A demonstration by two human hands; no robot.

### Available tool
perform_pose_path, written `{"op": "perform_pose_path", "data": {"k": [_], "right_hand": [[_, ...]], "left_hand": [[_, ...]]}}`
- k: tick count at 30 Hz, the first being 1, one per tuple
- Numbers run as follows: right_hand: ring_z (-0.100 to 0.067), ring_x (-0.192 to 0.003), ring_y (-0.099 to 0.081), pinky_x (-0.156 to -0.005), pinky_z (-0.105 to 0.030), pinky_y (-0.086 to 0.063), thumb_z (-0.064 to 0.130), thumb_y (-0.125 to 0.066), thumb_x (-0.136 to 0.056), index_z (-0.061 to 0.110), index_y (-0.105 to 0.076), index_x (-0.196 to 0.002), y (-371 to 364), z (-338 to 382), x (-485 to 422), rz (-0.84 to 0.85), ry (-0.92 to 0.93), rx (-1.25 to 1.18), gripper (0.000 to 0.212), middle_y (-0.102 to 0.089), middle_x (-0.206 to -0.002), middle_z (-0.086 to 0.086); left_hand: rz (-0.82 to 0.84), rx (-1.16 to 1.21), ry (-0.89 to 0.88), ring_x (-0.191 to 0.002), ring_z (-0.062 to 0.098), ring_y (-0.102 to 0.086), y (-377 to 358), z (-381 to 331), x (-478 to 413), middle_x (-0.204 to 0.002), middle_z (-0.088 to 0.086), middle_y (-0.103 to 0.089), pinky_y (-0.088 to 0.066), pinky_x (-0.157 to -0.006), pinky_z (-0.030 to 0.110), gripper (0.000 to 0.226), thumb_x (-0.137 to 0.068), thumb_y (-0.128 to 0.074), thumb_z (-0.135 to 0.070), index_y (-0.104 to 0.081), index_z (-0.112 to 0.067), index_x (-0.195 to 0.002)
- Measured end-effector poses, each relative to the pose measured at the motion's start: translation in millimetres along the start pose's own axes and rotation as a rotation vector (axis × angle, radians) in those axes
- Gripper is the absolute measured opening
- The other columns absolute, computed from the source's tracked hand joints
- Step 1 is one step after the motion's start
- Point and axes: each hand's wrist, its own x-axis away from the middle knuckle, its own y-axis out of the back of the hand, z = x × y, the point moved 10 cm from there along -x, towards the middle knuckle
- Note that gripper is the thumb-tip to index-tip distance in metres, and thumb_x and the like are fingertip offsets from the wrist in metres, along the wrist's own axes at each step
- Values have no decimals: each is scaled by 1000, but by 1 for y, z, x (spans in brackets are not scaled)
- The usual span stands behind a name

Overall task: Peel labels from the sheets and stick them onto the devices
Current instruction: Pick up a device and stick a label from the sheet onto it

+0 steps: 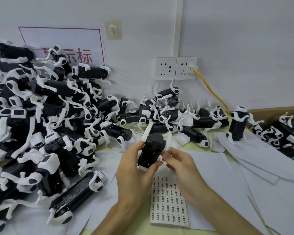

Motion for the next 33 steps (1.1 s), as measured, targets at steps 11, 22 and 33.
{"op": "perform_pose_path", "data": {"k": [11,22,33], "right_hand": [[-16,-103,-72,-95,-34,-46,15,-65,-97,12,-78,-97,-5,-9,1,51,-97,-175,14,-77,-108,-11],[-13,-90,-72,-90,-33,-47,12,-65,-91,9,-75,-98,-15,-18,3,144,-238,-348,13,-77,-106,-8],[-12,-97,-66,-92,-33,-41,16,-55,-100,10,-70,-103,-23,-9,8,219,-229,-314,17,-72,-107,-3]], "left_hand": [[-14,-44,-43,-107,2,-56,2,-2,0,-114,-23,-62,-38,-87,8,61,-75,-92,-23,-58,-31,-125],[9,-46,-48,-105,2,-55,4,-10,-3,-111,-19,-61,-39,-87,7,56,-72,-94,-10,-70,-18,-122],[-21,-32,-41,-108,0,-57,7,-8,-6,-112,-19,-62,-41,-86,8,55,-76,-91,-18,-68,-22,-125]]}}
